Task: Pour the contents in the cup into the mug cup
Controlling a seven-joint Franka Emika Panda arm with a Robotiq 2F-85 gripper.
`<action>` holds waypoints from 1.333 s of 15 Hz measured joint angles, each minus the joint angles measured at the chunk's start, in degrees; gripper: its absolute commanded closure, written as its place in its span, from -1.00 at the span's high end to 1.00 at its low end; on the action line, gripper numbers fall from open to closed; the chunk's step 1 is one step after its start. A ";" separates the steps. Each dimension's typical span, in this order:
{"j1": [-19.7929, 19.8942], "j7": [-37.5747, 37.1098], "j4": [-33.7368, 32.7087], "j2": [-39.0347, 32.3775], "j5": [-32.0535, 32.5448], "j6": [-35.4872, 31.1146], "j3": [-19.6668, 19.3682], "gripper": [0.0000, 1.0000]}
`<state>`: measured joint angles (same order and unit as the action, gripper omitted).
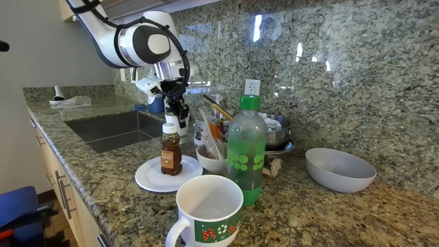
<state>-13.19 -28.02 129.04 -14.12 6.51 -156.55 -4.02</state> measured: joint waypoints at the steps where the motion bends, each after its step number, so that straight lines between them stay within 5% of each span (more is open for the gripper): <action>1: 0.33 0.13 0.40 1.26 -0.76 0.28 0.33 -0.94; 20: 13.85 -2.30 5.06 27.46 -0.89 23.70 3.50 -0.94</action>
<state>0.65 -30.32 134.10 13.34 5.62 -132.85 -0.52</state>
